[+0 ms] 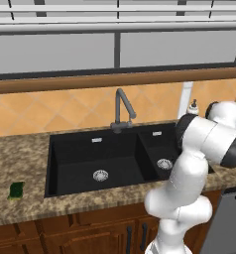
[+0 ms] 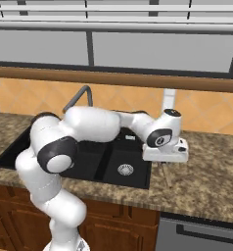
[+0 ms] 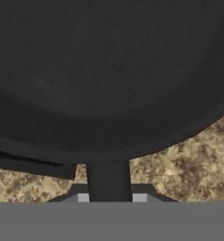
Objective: Pick the pan and sponge and place them into the sink. Then turn on the water.
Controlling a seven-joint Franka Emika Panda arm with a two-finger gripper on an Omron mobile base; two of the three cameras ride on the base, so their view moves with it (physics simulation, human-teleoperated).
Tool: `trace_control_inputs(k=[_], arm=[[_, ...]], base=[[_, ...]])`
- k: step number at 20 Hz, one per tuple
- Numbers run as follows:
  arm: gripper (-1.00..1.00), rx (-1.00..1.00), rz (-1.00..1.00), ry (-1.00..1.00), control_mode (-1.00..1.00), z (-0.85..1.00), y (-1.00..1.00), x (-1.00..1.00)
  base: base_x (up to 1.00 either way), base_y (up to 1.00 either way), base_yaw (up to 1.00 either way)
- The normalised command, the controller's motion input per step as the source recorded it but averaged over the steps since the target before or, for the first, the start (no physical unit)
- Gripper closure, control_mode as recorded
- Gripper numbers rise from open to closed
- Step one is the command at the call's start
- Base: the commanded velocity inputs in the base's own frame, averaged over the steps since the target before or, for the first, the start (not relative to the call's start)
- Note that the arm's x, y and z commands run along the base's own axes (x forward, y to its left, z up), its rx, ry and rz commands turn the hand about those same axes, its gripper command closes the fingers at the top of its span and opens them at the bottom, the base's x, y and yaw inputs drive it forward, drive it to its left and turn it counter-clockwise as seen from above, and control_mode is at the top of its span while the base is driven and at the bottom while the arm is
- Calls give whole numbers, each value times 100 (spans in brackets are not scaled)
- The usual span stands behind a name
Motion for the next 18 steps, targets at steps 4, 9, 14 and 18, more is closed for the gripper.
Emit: trace_control_inputs(k=[4, 9, 14, 18], arm=[[100, -14, 27, -1, -100, 45, 100, -49], [100, -11, 28, -14, -100, 37, 89, -42], [100, 0, 37, -42, -100, 40, 57, -9], [100, 2, 44, -40, -100, 55, 31, 0]], base=[[0, 0, 0], [0, 0, 0], [0, 0, 0], [0, 0, 0]])
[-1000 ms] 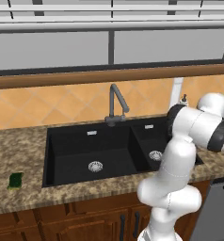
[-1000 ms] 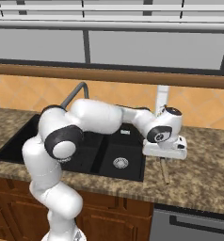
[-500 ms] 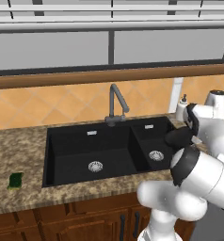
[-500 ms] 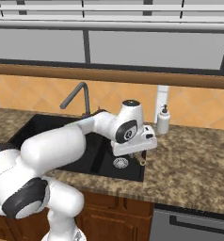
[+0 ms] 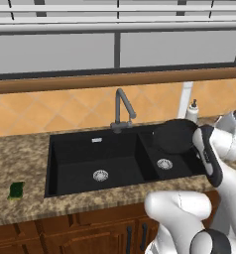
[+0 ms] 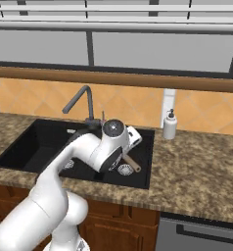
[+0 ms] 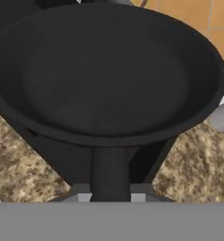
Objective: Pick the pan and sponge and place them into the sink. Then turn on the water.
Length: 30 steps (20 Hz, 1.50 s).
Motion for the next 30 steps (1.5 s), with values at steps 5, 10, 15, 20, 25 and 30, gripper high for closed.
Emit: trace_control_inputs(k=[5, 10, 15, 20, 25, 30], arm=[[100, 4, 45, -19, -100, 44, 37, 0], [100, 2, 43, 11, -100, 17, 45, 18], [100, 0, 36, 23, -100, 17, 51, 28], [100, 0, 23, 14, -100, 9, 60, 12], [100, -4, 4, 6, -100, 0, 79, 6], [100, -7, -2, 0, -100, 0, 79, 0]], base=[[0, 0, 0], [0, 0, 0], [0, 0, 0], [0, 0, 0], [0, 0, 0], [0, 0, 0]])
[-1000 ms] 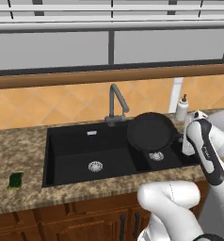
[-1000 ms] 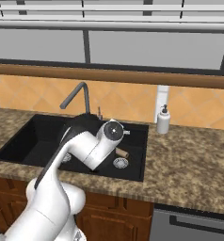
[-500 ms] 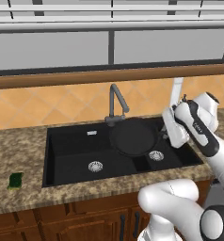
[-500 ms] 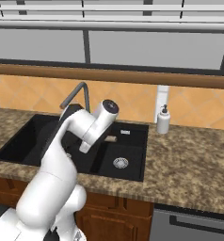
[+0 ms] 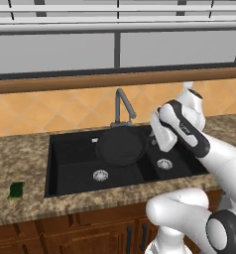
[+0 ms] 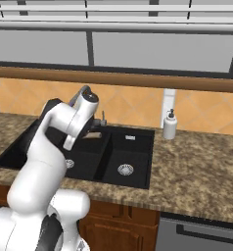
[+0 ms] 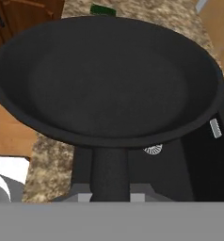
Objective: Pick the pan and sponge and place them into the sink. Then turn on the water.
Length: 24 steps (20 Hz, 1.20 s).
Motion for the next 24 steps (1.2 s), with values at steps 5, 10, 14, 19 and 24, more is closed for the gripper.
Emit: trace_control_inputs(k=[5, 10, 14, 19, 24], arm=[[100, -5, -8, 0, -100, 0, 80, 0], [100, -3, -14, 2, -100, 0, 76, 0], [100, -1, -21, 18, -100, 4, 69, 2], [100, -3, -34, 21, -100, 2, 55, 11], [100, 0, -46, 9, -100, 0, 23, 3]], base=[[0, 0, 0], [0, 0, 0], [0, 0, 0], [0, 0, 0], [0, 0, 0]])
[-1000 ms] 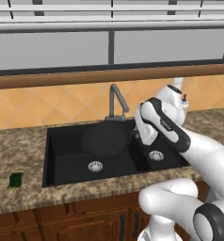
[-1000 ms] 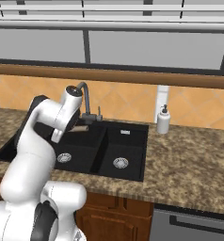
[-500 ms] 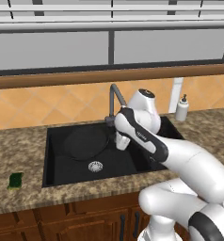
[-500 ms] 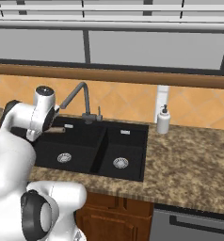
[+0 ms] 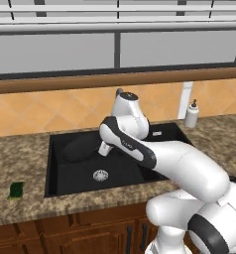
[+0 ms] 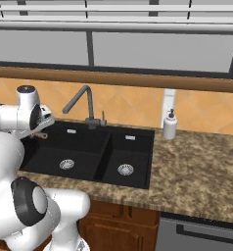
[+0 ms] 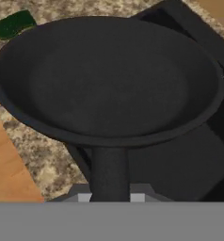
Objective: Pick the pan and sponge and place them into the sink. Then turn on the water.
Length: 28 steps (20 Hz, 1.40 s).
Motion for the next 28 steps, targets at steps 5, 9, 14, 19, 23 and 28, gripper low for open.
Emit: trace_control_inputs(k=[5, 9, 14, 19, 23, 28], arm=[[100, 0, -49, 1, -100, 0, 12, 0], [100, 2, -42, -8, -100, 0, 6, 0], [100, 7, -36, -26, -100, 0, 8, 0], [100, 14, -30, -22, -100, 0, 5, 0], [100, 13, -27, -20, -100, 0, 5, 0], [100, 14, -27, -9, -100, 0, 8, 0]], base=[[0, 0, 0], [0, 0, 0], [0, 0, 0], [0, 0, 0], [0, 0, 0], [0, 0, 0]])
